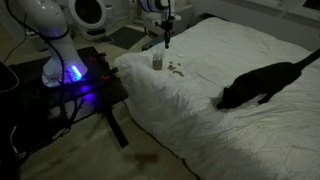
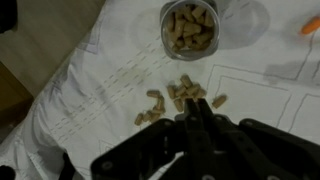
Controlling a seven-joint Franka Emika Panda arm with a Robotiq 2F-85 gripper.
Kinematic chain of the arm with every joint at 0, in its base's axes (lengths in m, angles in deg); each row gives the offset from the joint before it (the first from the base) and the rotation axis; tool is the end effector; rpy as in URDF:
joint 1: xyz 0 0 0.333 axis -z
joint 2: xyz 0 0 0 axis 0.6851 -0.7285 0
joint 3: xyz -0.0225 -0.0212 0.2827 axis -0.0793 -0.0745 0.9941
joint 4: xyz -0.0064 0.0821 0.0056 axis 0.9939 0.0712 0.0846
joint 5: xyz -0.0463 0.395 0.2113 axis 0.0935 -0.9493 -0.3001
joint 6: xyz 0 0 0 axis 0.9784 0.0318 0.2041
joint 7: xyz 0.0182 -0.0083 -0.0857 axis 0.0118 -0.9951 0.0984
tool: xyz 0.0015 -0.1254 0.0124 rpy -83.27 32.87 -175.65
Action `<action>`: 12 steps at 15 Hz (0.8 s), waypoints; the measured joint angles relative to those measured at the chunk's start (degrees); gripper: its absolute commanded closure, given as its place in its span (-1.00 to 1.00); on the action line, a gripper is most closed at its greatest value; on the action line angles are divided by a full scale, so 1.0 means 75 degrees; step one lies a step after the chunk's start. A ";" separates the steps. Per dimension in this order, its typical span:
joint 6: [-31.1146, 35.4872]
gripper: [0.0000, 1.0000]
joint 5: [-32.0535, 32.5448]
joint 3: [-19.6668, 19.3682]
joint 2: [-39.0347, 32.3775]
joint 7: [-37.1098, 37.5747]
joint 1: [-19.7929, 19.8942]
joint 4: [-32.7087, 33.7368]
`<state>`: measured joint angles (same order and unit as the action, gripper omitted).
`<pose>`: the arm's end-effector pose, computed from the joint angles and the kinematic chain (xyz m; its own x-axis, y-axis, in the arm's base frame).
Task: Put the objects on the bed in the jar
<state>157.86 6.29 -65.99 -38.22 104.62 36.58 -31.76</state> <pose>0.6388 -0.1046 0.1225 0.8485 -0.5248 0.0679 -0.5188 -0.7998 0.3020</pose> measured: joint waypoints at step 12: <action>0.0128 0.97 0.0658 0.0126 0.0695 0.0037 -0.0128 -0.1206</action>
<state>158.83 11.22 -65.05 -33.01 104.90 35.62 -40.81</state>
